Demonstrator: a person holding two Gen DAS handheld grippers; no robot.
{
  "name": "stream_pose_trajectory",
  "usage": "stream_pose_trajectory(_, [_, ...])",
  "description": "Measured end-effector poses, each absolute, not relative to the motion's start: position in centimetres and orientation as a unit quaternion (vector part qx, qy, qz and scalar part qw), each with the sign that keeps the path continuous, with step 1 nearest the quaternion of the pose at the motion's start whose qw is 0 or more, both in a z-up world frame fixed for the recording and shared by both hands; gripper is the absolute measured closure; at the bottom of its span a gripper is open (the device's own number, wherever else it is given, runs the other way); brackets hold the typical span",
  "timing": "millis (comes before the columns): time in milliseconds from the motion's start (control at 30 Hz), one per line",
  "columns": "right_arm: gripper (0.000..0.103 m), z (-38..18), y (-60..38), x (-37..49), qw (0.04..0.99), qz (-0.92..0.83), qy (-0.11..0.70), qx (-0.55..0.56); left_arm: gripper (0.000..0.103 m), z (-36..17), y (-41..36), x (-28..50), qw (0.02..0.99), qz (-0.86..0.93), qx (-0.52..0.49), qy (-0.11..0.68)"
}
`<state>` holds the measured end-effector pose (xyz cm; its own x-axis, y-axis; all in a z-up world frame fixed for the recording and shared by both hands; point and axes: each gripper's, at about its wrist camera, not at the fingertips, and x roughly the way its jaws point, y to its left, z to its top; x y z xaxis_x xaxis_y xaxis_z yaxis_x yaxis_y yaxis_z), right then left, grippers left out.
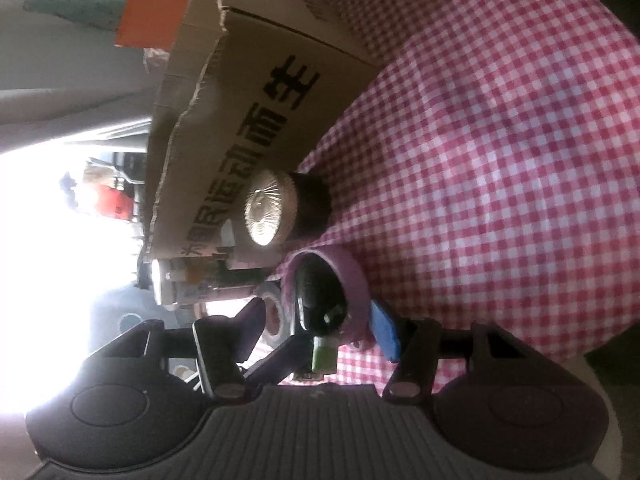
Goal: Organize rigid objects
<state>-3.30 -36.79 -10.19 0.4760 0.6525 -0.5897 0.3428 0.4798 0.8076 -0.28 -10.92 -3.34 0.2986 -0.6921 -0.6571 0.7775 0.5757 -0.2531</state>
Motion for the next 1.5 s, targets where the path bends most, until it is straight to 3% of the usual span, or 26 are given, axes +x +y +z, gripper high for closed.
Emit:
stream_pose_trajectory(533, [0.052,-9.9,-36.8,-1.2,0.710,0.119,0.489,0.493,0.072,-3.1,-8.7,1.9,0.811,-0.422,0.020,0.404])
stream_pose_trajectory(833, [0.060,-9.9,-35.4,-0.2,0.711,0.128,0.493,0.484,0.072,-3.7,-8.3,2.8,0.805,-0.419,-0.005,0.420])
stream_pose_trajectory(1100, [0.061,-9.5,-34.4,0.2,0.718,0.134,0.486,0.480,0.072,-3.5,-7.9,2.6,0.805,-0.421,-0.009,0.418])
stream_pose_trajectory(1300, [0.075,-9.9,-33.2,1.2,0.723,0.138,0.489,0.468,0.072,-3.7,-8.0,2.5,0.806,-0.419,-0.005,0.418])
stream_pose_trajectory(1500, [0.076,-10.5,-32.3,1.9,0.728,0.134,0.494,0.456,0.072,-3.7,-8.1,2.5,0.807,-0.420,-0.004,0.416])
